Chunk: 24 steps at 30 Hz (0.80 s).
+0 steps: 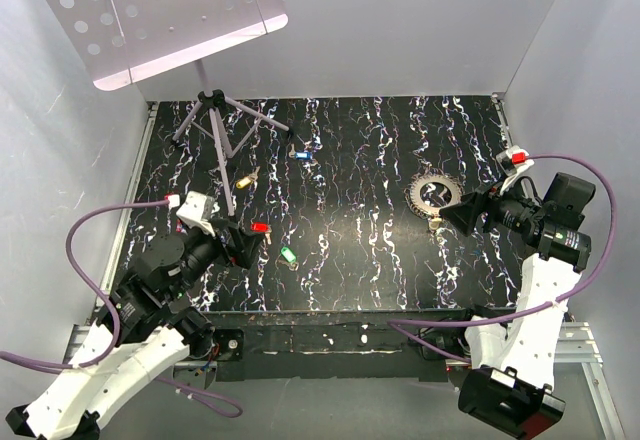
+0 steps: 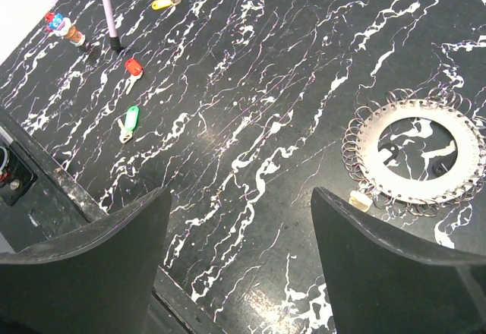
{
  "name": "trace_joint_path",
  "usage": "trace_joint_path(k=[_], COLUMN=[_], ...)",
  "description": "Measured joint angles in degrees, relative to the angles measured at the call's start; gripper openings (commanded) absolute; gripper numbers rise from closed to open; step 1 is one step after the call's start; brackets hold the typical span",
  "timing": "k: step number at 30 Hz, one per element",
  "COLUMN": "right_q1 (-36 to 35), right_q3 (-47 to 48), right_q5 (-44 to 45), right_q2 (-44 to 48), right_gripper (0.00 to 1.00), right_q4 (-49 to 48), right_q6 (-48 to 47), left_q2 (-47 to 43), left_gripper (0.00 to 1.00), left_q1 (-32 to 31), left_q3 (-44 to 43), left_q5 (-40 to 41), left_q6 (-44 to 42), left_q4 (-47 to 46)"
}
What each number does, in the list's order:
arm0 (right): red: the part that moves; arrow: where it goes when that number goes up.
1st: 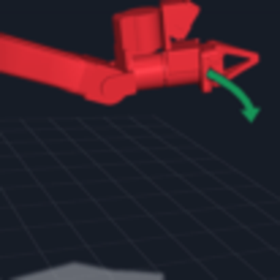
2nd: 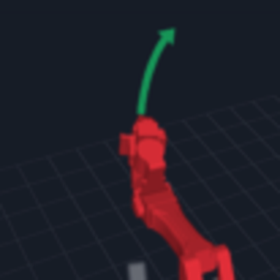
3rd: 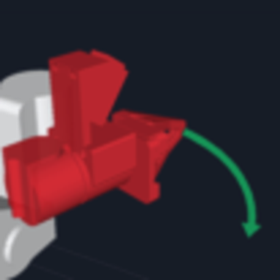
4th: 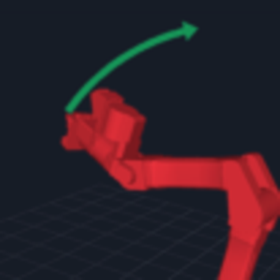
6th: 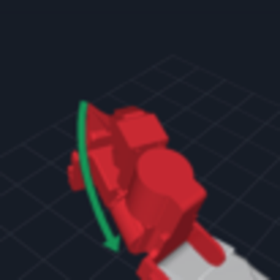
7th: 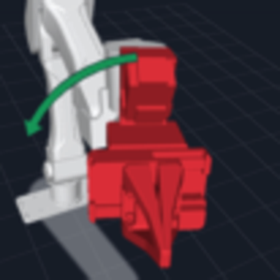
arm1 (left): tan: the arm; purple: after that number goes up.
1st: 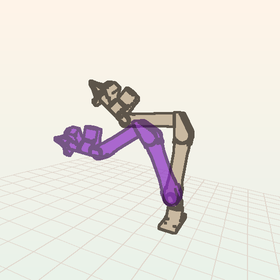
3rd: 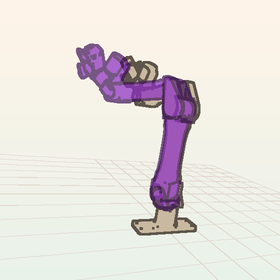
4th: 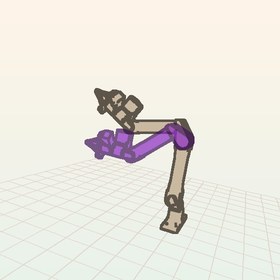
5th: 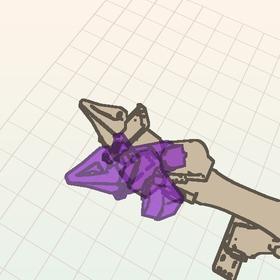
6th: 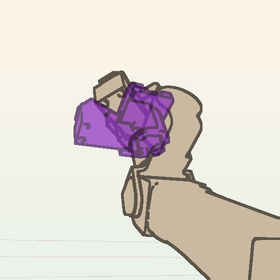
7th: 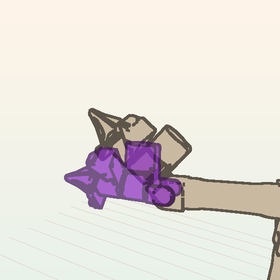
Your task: Put the keys on the keyring
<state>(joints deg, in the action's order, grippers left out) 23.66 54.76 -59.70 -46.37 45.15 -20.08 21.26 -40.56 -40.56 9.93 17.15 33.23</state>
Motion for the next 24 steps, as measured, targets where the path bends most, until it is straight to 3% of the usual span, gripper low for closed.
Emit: trace_joint_path(k=[14, 24], right_q1=[0.0, 0.0], right_q3=[0.0, 0.0], right_q5=[-0.1, -0.8], right_q2=[0.2, 0.2], right_gripper=[0.83, 0.83], right_q4=[0.4, 1.3], right_q6=[-0.1, -0.1], left_q2=[0.4, 7.3], left_gripper=[0.98, 0.98], left_q1=[1.5, 15.3], left_q3=[0.7, 0.8], left_q5=[3.2, -3.7], left_q6=[6.2, 6.4], left_q4=[0.2, -2.3])
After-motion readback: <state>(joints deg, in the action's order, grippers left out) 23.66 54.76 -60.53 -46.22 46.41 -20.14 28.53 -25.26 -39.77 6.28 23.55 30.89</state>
